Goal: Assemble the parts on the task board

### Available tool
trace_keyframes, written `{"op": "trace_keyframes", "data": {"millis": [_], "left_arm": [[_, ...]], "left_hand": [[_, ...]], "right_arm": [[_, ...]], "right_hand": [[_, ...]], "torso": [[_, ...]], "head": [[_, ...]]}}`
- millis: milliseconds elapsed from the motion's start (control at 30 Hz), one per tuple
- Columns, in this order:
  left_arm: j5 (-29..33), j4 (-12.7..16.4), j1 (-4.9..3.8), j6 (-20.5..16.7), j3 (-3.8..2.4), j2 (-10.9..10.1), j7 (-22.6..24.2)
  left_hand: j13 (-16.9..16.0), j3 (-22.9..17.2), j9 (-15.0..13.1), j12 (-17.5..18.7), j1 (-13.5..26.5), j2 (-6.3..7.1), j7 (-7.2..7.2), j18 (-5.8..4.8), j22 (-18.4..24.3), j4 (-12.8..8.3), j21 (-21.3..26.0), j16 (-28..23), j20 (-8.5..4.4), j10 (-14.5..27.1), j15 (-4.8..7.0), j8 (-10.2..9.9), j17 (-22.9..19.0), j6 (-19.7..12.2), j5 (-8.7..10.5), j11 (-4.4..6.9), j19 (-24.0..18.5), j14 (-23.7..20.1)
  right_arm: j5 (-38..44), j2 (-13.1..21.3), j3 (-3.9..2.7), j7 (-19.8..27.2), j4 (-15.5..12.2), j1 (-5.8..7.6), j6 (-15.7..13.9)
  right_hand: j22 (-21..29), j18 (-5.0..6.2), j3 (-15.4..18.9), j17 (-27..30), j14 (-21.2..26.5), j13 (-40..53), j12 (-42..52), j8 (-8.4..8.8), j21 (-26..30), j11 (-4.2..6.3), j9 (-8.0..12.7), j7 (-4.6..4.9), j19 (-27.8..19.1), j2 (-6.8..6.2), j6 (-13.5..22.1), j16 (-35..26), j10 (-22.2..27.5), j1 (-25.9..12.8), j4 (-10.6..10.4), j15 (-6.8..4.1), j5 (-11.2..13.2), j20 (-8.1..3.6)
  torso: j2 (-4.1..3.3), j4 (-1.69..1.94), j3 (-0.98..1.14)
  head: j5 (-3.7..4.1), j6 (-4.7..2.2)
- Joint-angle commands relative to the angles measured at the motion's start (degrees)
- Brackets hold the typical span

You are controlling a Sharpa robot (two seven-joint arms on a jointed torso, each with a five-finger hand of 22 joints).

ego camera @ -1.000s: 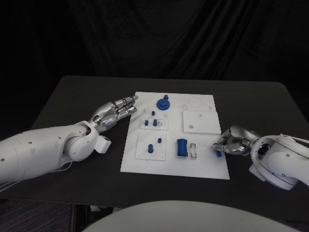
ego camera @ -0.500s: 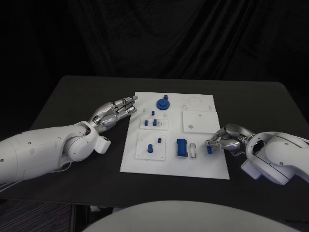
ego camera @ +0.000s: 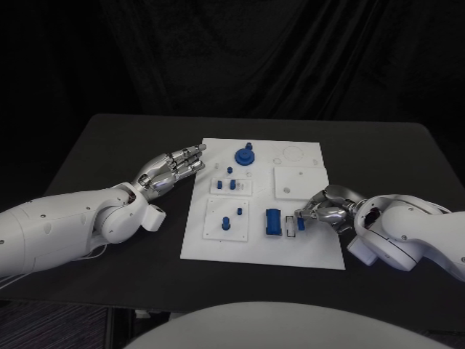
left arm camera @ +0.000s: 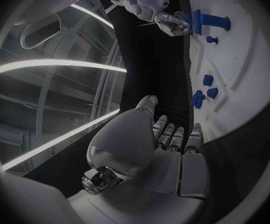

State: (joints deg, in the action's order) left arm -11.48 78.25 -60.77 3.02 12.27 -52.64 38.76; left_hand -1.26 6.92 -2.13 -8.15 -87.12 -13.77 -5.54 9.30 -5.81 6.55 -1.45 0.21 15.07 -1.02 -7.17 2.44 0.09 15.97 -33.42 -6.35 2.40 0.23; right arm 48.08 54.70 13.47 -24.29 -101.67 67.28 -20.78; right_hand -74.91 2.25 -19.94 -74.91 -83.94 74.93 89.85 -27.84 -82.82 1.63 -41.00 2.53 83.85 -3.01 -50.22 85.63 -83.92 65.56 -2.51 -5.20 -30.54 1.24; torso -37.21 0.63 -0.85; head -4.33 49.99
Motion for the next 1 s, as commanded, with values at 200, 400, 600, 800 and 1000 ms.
{"op": "trace_keyframes", "data": {"millis": [200,400,600,800,1000], "left_arm": [[0.2,-0.1,0.06,0.3,-0.05,0.4,0.8],[0.2,-0.3,0.06,0.4,-0.05,0.5,0.8],[0.2,-0.4,0.06,0.5,-0.05,0.6,0.8],[0.2,-0.4,0.06,0.5,-0.05,0.6,0.8],[0.2,-0.5,0.06,0.6,-0.05,0.7,0.8]], "left_hand": [[-0.1,0.1,0.0,-0.2,0.6,0.16,-0.16,1.05,-0.1,-0.4,-0.2,-0.2,0.56,-0.1,-0.31,0.2,-0.1,-0.1,-0.36,-0.29,0.0,-0.2],[-0.1,0.1,0.0,-0.2,0.6,0.16,-0.16,1.05,-0.1,-0.4,-0.2,-0.2,0.56,-0.1,-0.31,0.2,-0.1,-0.1,-0.36,-0.29,0.0,-0.2],[-0.1,0.1,0.0,-0.2,0.6,0.16,-0.16,1.05,-0.1,-0.4,-0.2,-0.2,0.56,-0.1,-0.31,0.2,-0.1,-0.1,-0.36,-0.29,0.0,-0.2],[-0.1,0.0,0.0,-0.2,0.7,0.19,-0.39,1.05,-0.1,-0.5,-0.2,-0.1,0.56,-0.2,-0.28,0.3,0.0,0.1,-0.35,-0.23,0.0,-0.2],[-0.1,0.0,0.0,-0.2,0.7,0.19,-0.39,1.05,-0.1,-0.5,-0.2,-0.1,0.56,-0.2,-0.28,0.3,0.0,0.1,-0.35,-0.23,0.0,-0.2]], "right_arm": [[-0.7,-1.5,0.00,0.6,0.9,-0.02,2.5],[1.8,-2.1,0.02,-0.1,1.4,-0.16,3.1],[2.6,-2.3,0.04,-0.7,1.6,-0.27,3.6],[3.2,-2.3,0.06,-0.9,1.5,-0.44,3.6],[4.1,-2.1,0.07,-0.9,1.4,-0.62,3.3]], "right_hand": [[-12.6,-0.34,-3.8,-2.1,-3.9,15.1,0.2,-0.40,0.4,0.02,-0.2,0.06,3.4,0.08,0.7,-0.1,-6.1,-0.5,3.4,-0.11,0.0,-0.32],[-12.4,-0.25,-3.7,-2.0,-3.8,15.1,0.2,-0.50,0.8,-0.12,-0.4,0.22,3.2,0.20,1.1,-0.1,-6.1,-1.0,3.2,0.02,0.5,-0.22],[-12.4,-0.21,-3.7,-1.8,-3.8,15.1,0.2,-0.55,0.9,-0.16,-0.4,0.25,3.2,0.27,1.2,-0.2,-6.1,-1.2,3.1,0.05,0.7,-0.18],[-12.3,-0.18,-3.7,-1.8,-3.8,15.1,0.2,-0.57,1.1,-0.18,-0.4,0.26,3.1,0.30,1.3,-0.2,-6.1,-1.3,3.1,0.07,0.8,-0.17],[-12.3,-0.17,-3.7,-1.8,-3.8,15.1,0.2,-0.59,1.1,-0.18,-0.5,0.26,3.1,0.32,1.3,-0.2,-6.1,-1.3,3.1,0.07,0.8,-0.16]], "torso": [[0.00,-0.06,0.07],[0.02,-0.03,0.11],[0.04,-0.01,0.08],[0.06,-0.05,0.07],[0.09,-0.06,0.04]], "head": [[0.12,0.01],[0.18,0.01],[0.12,0.01],[0.11,0.01],[0.02,0.01]]}}
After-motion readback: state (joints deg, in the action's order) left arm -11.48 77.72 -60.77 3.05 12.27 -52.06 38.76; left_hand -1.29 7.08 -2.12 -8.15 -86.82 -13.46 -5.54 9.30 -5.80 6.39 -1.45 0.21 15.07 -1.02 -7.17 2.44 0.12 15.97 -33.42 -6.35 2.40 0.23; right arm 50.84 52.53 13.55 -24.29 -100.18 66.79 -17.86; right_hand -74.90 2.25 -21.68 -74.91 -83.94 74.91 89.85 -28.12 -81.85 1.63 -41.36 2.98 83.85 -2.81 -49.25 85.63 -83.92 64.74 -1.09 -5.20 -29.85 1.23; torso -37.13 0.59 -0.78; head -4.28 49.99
